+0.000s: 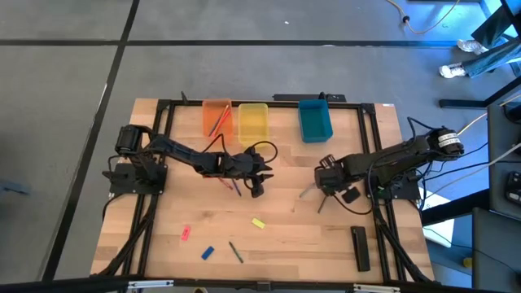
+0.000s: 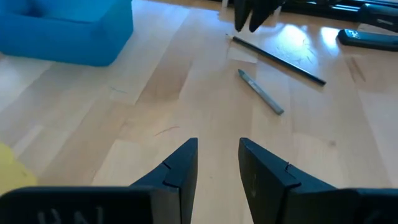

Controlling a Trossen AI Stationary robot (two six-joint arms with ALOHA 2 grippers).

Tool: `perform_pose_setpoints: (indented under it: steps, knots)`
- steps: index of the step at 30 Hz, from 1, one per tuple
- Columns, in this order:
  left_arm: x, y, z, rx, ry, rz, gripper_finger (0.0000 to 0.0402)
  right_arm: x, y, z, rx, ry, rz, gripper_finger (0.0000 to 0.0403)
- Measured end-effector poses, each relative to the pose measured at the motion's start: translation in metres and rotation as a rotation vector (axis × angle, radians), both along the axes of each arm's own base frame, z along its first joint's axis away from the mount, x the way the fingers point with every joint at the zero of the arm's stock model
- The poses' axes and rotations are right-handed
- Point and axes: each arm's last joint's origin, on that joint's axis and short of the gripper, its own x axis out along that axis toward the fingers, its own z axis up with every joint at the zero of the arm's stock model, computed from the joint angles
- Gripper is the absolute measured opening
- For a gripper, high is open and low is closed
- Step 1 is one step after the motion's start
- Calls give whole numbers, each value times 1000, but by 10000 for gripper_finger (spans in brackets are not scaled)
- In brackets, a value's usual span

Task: Sort crayons/erasers/pens/pencils in bins
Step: Put the black pencil into the orange bin

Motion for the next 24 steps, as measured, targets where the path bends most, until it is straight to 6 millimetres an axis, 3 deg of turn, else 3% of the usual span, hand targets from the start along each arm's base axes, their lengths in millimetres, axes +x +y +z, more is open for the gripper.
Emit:
perform_pose_setpoints:
  steps: [8, 16, 24]
  knots:
    - [0, 0, 0, 2, 0, -1, 108, 0, 2, -8, 70, 32, 39, 116]
    - [0, -3, 0, -3, 0, -6, 108, -4, 1, -31, 67, 52, 82, 116]
    - [0, -3, 0, -6, -1, -5, 108, -5, 2, -34, 104, 63, 74, 107]
